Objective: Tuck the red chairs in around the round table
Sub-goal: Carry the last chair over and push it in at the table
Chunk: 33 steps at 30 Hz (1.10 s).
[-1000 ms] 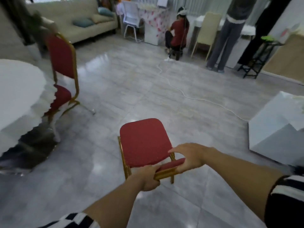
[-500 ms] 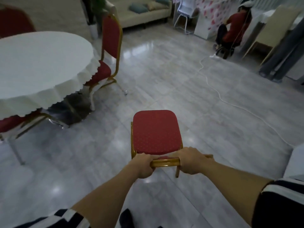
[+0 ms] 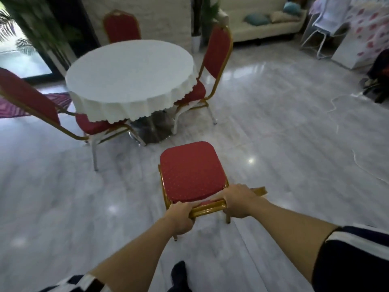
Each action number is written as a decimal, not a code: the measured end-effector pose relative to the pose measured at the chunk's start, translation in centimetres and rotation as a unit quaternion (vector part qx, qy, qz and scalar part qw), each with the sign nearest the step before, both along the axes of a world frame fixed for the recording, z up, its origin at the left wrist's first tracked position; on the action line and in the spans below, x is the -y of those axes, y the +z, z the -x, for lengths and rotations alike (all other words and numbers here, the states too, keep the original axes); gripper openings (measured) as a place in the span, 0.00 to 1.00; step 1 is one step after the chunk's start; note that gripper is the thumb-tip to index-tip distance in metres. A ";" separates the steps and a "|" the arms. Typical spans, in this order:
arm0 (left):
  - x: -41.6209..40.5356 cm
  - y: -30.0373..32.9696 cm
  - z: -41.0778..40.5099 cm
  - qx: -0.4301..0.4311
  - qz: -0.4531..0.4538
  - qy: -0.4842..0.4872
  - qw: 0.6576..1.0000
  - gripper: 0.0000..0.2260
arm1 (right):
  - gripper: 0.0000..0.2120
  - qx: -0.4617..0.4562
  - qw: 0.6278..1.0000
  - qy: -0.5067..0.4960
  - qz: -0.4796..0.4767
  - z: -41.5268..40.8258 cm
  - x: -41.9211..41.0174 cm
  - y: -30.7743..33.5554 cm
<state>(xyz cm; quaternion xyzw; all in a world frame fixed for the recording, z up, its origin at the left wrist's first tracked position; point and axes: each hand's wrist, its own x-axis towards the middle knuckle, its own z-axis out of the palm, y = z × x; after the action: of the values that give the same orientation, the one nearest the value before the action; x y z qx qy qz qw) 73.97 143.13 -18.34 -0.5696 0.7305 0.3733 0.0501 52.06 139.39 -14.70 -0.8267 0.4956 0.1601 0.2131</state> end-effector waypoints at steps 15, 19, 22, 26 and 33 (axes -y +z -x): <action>3.9 0.0 -7.1 0.012 0.005 0.112 0.994 0.24 | 0.24 0.022 0.995 0.086 0.047 -8.2 7.2 0.1; 8.4 0.4 -9.4 0.020 0.018 0.114 0.993 0.24 | 0.20 0.020 0.996 0.083 0.041 -10.1 11.4 0.5; 12.4 1.2 -10.8 0.021 0.019 0.105 0.994 0.23 | 0.20 0.029 0.996 0.072 0.043 -11.5 15.5 1.3; 17.1 1.4 -12.3 0.020 0.016 0.114 0.993 0.24 | 0.20 0.015 0.997 0.063 0.045 -13.4 20.0 1.8; 24.0 1.1 -14.4 0.043 0.025 0.147 0.988 0.25 | 0.20 0.017 0.996 0.076 0.046 -16.2 27.0 0.5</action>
<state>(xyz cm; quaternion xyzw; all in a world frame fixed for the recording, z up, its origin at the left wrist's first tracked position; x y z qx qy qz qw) 88.36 119.14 -17.21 -0.6874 0.6450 0.3337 0.0115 68.25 112.35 -14.16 -0.8734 0.4345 0.1390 0.1705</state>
